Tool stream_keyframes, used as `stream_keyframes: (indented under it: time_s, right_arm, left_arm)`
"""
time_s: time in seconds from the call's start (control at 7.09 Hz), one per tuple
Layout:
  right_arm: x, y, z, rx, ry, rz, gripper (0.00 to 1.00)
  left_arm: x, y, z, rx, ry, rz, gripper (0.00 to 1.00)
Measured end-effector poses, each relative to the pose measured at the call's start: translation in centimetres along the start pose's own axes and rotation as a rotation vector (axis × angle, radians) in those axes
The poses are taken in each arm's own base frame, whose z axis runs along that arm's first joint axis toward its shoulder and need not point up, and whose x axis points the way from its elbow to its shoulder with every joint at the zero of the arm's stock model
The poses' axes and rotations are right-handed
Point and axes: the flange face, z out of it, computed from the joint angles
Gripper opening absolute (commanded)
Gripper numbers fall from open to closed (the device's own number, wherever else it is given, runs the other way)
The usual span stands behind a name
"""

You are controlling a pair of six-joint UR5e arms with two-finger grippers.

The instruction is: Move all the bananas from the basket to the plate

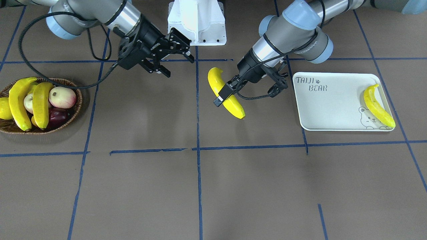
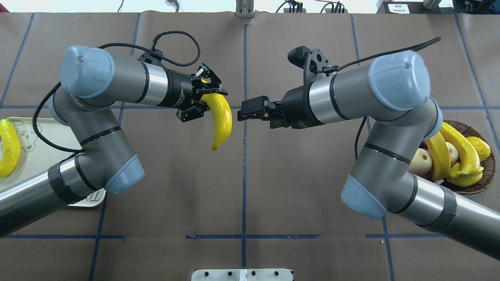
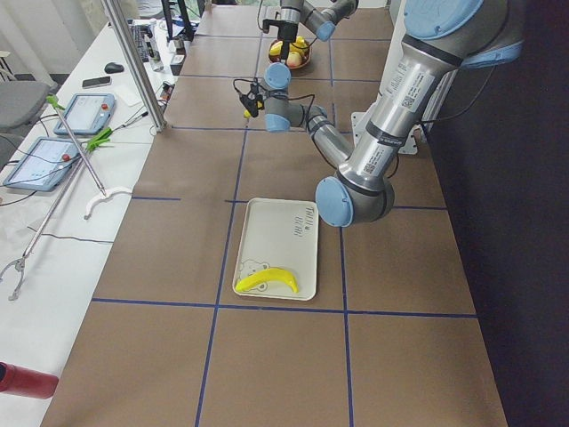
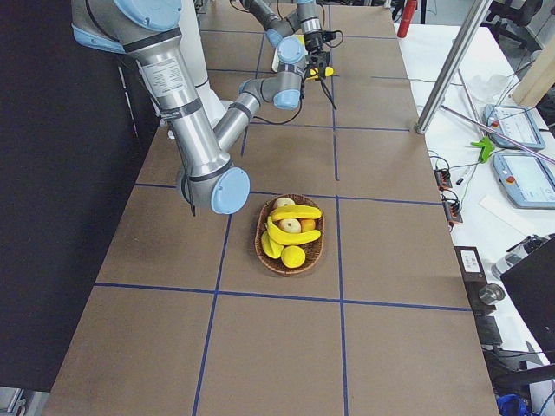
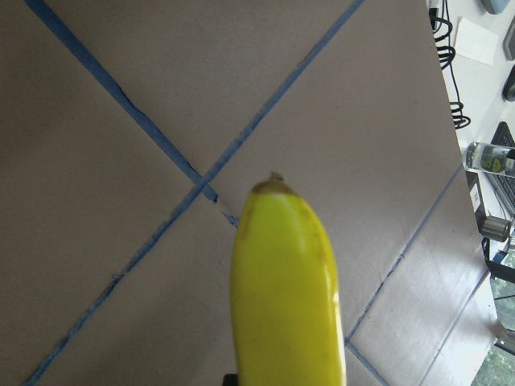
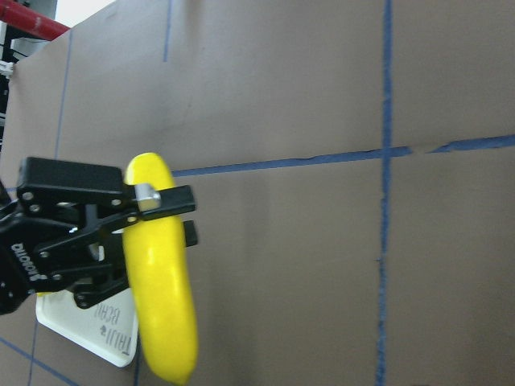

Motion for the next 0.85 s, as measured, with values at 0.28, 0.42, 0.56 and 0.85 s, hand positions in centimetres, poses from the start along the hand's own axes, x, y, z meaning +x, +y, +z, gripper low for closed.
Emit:
stream_keyframes:
  time_s: [0.28, 0.42, 0.56, 0.85]
  right_arm:
    - [4.7, -2.7, -2.9, -0.014, 0.095, 0.063, 0.99]
    - [6.2, -3.5, -3.3, -0.017, 0.158, 0.077, 0.99]
    - [7.9, -4.4, -3.4, -0.026, 0.235, 0.067, 0.99]
    - [11.8, -5.7, -4.3, -0.054, 0.367, 0.010, 0.99]
  left_arm:
    - [-4.5, -5.6, -1.5, 0.080, -0.057, -0.040, 0.00]
    - [-7.2, -8.7, -2.5, 0.125, -0.093, -0.067, 0.00]
    - [-10.5, -12.0, -4.0, 0.165, -0.143, -0.067, 0.00]
    - [-16.2, -18.5, -8.3, 0.205, -0.247, 0.016, 0.01]
